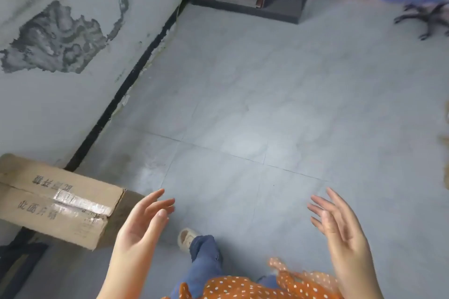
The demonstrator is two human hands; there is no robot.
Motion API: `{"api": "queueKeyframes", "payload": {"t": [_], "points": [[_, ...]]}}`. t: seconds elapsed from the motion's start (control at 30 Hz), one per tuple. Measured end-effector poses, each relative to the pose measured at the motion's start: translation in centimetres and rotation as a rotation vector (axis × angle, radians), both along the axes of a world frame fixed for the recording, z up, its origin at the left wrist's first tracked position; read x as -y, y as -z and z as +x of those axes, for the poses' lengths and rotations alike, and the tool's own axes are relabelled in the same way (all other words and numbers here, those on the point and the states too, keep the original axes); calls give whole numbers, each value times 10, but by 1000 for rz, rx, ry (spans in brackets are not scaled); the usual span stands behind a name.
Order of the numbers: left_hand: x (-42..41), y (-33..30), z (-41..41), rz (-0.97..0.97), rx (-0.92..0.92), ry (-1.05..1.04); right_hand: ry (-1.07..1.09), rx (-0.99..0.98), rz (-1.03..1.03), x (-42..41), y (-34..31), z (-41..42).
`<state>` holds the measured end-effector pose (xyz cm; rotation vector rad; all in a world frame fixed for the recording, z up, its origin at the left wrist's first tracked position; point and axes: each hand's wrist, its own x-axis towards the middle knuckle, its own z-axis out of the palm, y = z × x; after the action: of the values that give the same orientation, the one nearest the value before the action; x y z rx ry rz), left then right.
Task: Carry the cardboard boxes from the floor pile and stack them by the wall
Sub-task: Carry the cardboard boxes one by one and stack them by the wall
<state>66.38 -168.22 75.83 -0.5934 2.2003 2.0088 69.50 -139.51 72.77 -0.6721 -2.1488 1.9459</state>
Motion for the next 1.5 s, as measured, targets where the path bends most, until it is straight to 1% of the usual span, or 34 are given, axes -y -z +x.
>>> {"api": "queueKeyframes", "payload": {"t": [0.2, 0.33, 0.53, 0.67, 0.8, 1.03, 1.2, 1.4, 1.5], "points": [[-137, 13, 24, -11, 41, 340, 298, 58, 39, -125, -3, 115], [-223, 13, 38, -35, 52, 568, 467, 122, 15, -188, -3, 182], [-324, 2, 22, -105, 16, 817, 709, 143, -94, -236, 4, 213], [-383, 5, -10, -133, 11, 921, 808, 152, -139, -269, 12, 201], [-450, 11, -51, -131, 5, 986, 893, 173, -98, -316, 21, 173], [-585, 2, -150, -54, -16, 1097, 1051, 121, -52, -425, 8, 84], [-668, 1, -215, -26, -7, 1118, 1081, 114, -52, -490, 3, 23], [-760, 0, -256, -43, 9, 1221, 1142, 142, -69, -562, 2, -21], [-811, 5, -274, -45, 18, 1224, 1159, 151, -80, -609, 6, -38]]}}
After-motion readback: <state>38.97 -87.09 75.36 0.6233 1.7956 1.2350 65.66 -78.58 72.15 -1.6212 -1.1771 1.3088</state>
